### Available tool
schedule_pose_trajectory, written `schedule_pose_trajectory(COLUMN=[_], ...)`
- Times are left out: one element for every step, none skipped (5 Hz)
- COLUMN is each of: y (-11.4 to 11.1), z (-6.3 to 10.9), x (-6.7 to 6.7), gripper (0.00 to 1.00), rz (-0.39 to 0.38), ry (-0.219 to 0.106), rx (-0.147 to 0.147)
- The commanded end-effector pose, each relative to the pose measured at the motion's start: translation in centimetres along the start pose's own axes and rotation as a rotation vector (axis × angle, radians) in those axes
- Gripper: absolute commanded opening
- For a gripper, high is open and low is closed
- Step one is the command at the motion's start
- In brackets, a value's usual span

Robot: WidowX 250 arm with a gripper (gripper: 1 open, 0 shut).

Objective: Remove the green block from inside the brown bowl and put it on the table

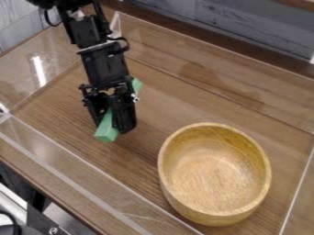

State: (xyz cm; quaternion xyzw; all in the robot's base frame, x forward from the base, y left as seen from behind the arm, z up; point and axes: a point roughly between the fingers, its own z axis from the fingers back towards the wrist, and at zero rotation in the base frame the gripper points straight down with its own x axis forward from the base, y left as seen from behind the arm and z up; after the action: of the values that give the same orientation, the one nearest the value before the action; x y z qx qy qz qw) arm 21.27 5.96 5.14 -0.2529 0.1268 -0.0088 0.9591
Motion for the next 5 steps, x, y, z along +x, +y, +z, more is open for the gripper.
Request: schedule_pose_trajectory(y=[0.07, 0.02, -0.04, -0.16, -0.3], z=[1.1, 1.0, 0.89, 0.81, 0.75], x=[0.48, 0.5, 0.51, 0.47, 0.43], gripper=[0.0, 0.0, 0.0, 0.0, 0.0], rz=[-0.006, -0.002, 0.002, 0.005, 0.006], ry=[-0.026, -0.012, 0.004, 0.02, 0.037], rx=[0.012, 0.007, 0.003, -0.001, -0.004])
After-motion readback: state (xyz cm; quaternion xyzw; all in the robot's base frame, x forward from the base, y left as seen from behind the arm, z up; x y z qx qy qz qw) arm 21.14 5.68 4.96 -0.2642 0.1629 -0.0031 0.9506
